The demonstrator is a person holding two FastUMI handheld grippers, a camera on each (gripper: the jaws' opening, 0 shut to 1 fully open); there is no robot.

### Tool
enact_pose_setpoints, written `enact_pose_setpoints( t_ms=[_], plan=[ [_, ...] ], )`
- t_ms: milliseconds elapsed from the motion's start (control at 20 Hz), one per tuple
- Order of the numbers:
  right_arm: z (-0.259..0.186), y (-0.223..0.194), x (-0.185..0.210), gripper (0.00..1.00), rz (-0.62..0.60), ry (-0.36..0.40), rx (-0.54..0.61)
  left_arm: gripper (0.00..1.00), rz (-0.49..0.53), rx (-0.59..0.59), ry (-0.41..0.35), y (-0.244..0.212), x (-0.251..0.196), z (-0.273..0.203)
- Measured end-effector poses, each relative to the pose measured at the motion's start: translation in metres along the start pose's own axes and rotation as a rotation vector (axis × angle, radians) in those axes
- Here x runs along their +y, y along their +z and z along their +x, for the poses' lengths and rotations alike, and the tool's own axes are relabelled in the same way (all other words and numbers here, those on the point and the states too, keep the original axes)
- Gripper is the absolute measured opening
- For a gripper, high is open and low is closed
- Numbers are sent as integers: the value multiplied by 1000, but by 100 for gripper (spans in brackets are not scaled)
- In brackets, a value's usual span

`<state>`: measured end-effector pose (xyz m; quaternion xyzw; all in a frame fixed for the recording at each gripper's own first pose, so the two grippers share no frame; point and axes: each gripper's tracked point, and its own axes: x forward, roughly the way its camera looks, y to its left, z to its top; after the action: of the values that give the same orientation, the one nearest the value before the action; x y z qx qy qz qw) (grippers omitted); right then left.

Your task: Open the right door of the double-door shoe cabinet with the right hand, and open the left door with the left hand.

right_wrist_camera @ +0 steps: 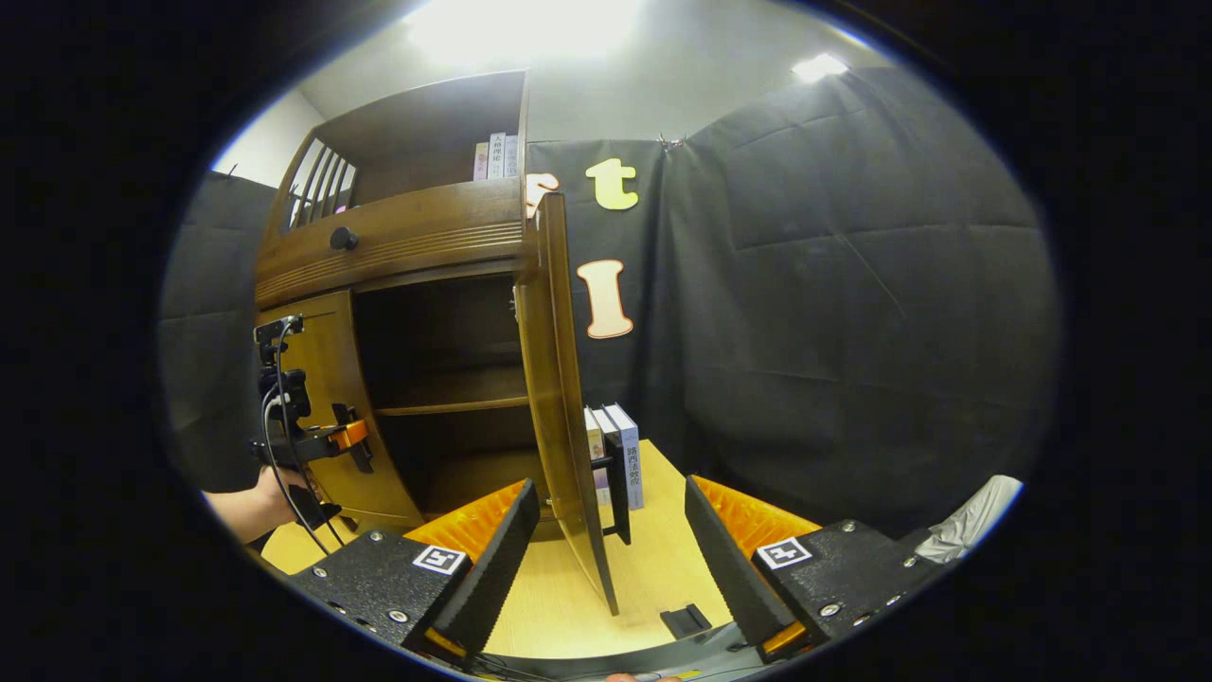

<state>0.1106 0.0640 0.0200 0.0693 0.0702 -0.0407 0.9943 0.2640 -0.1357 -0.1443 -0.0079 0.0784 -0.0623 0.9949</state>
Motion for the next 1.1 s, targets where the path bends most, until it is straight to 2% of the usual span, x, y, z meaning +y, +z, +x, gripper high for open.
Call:
enact_pose_setpoints(
  t_ms=[250,750,1100],
  plan=[
    [-4,-7,18,96,11,4,0,32,-7,-7,-37,-1,2,-15],
    [2,-28,74,96,87,27,-22,32,-7,-30,-117,0,11,-65],
    [4,-48,105,95,67,69,10,32,-4,-49,-157,-3,25,-104]
  ],
)
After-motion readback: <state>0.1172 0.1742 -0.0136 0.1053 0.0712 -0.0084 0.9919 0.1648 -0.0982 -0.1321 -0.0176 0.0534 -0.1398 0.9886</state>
